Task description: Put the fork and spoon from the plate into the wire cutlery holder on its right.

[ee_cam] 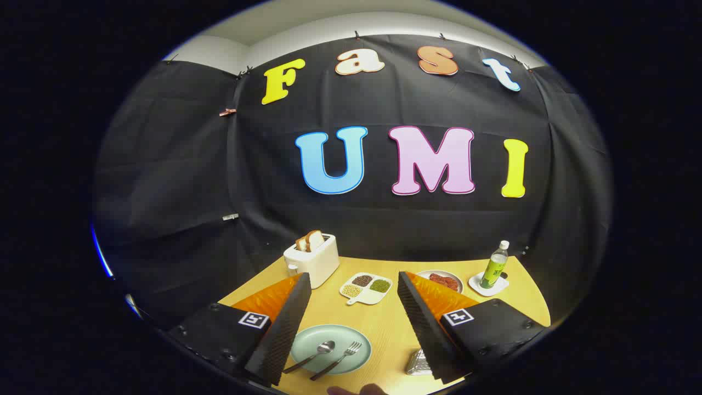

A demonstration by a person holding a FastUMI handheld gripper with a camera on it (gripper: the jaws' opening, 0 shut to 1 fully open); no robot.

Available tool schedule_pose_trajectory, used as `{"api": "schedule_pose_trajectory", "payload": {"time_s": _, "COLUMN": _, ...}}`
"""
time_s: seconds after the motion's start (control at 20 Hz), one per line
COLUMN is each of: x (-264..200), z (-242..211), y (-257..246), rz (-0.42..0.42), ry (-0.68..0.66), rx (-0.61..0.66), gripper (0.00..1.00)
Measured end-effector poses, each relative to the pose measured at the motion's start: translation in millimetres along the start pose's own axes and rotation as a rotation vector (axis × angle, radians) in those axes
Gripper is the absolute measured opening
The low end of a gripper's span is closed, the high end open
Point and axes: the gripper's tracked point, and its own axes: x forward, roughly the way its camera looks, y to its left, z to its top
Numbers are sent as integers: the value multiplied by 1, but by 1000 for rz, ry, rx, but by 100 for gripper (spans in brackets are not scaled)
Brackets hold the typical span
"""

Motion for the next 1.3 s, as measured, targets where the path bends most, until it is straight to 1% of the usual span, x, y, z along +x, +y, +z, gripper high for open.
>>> {"api": "schedule_pose_trajectory", "payload": {"time_s": 0.25, "x": 3, "z": -2, "y": 9, "rz": 13, "ry": 7, "rx": 6, "gripper": 99}}
{"api": "schedule_pose_trajectory", "payload": {"time_s": 0.5, "x": 1, "z": 0, "y": 11, "rz": -1, "ry": -4, "rx": 14, "gripper": 99}}
{"api": "schedule_pose_trajectory", "payload": {"time_s": 0.9, "x": 0, "z": -18, "y": 14, "rz": -61, "ry": 13, "rx": 48, "gripper": 99}}
{"api": "schedule_pose_trajectory", "payload": {"time_s": 1.1, "x": 1, "z": -25, "y": 8, "rz": -124, "ry": 36, "rx": 71, "gripper": 99}}
{"api": "schedule_pose_trajectory", "payload": {"time_s": 1.2, "x": 4, "z": -34, "y": 7, "rz": -142, "ry": 56, "rx": 74, "gripper": 99}}
{"api": "schedule_pose_trajectory", "payload": {"time_s": 1.3, "x": 8, "z": -53, "y": 4, "rz": -166, "ry": 118, "rx": 58, "gripper": 99}}
